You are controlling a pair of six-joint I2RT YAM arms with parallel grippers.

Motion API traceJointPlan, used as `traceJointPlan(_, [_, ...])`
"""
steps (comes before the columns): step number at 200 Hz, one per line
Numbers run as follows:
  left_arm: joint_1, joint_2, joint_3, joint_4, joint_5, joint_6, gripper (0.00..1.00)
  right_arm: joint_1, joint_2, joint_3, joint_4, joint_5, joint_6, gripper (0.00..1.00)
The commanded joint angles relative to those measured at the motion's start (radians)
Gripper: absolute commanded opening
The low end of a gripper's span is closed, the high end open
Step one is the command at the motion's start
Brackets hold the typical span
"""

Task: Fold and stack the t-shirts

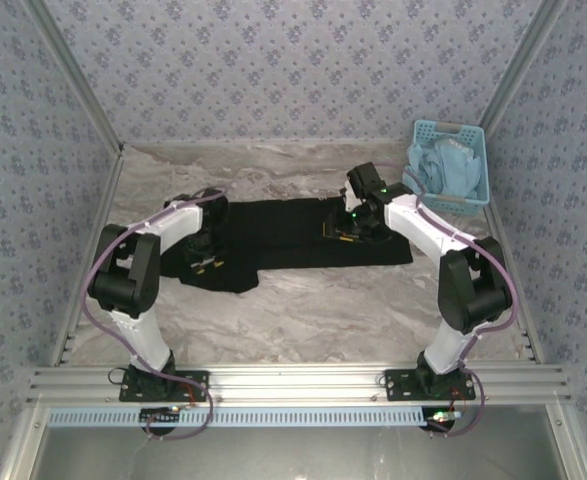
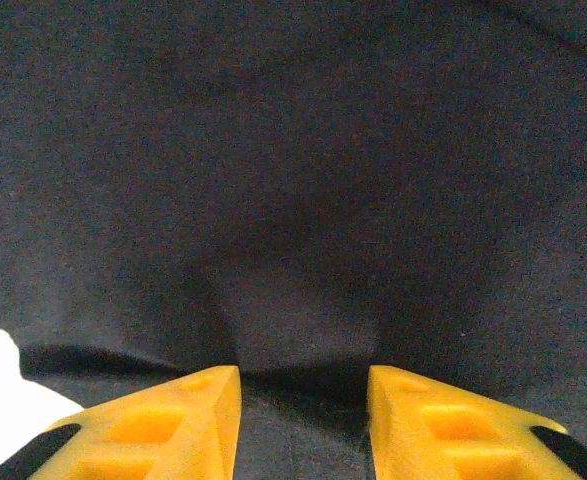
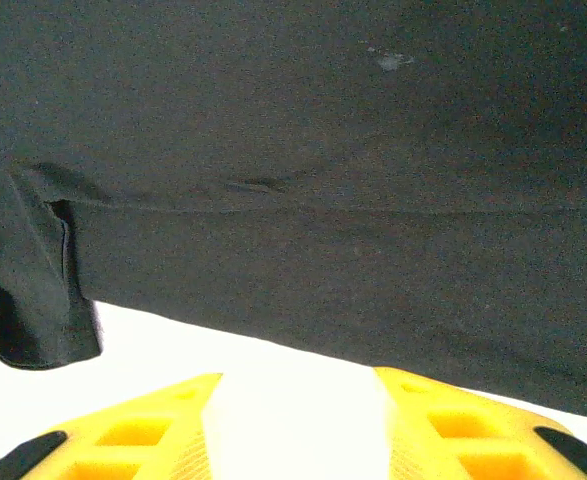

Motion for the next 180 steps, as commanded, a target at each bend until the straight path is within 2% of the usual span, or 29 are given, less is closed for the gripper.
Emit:
traceJointPlan(1, [-0.012,0.016,0.022,-0.037,-0.022,-0.012,0.28,0.002,-0.030,-0.020,-0.007,-0.014,0.006,0.43])
traceJointPlan(27, [-0.021,-0.022,-0.007,-0.064,-0.033,-0.012,0.00,0.001,-0.037,-0.024,-0.011,-0.014,0.006,0.43])
traceJointPlan(57, [-0.033,-0.171,-0.110,-0.108,-0.040,-0.054,0.00,-0.005,-0.050,-0.028,-0.015,-0.009,0.001,0.43])
traceJointPlan(95, [-0.039,-0.327,-0.305,-0.095,0.069,-0.159,0.00,-0.007,-0.045,-0.035,-0.009,-0.016,-0.003,0.43])
traceJointPlan(105, [-0.041,-0.358,-0.353,-0.083,0.094,-0.191,0.10,-0.007,-0.042,-0.036,-0.006,-0.015,-0.006,0.43])
traceJointPlan(128, [-0.043,-0.428,-0.413,-0.120,0.100,-0.260,0.20,-0.009,-0.042,-0.048,-0.005,-0.019,-0.004,0.43])
traceJointPlan(150, [-0.039,-0.506,-0.403,-0.172,0.028,-0.296,0.55,-0.015,-0.057,-0.066,0.000,-0.011,0.001,0.43])
traceJointPlan(167, [-0.006,-0.558,-0.400,-0.147,0.019,-0.292,0.58,-0.030,-0.088,-0.094,0.007,0.007,0.015,0.43])
traceJointPlan(180, [0.054,-0.574,-0.406,-0.115,0.035,-0.274,0.58,-0.056,-0.120,-0.145,0.029,0.015,0.031,0.43])
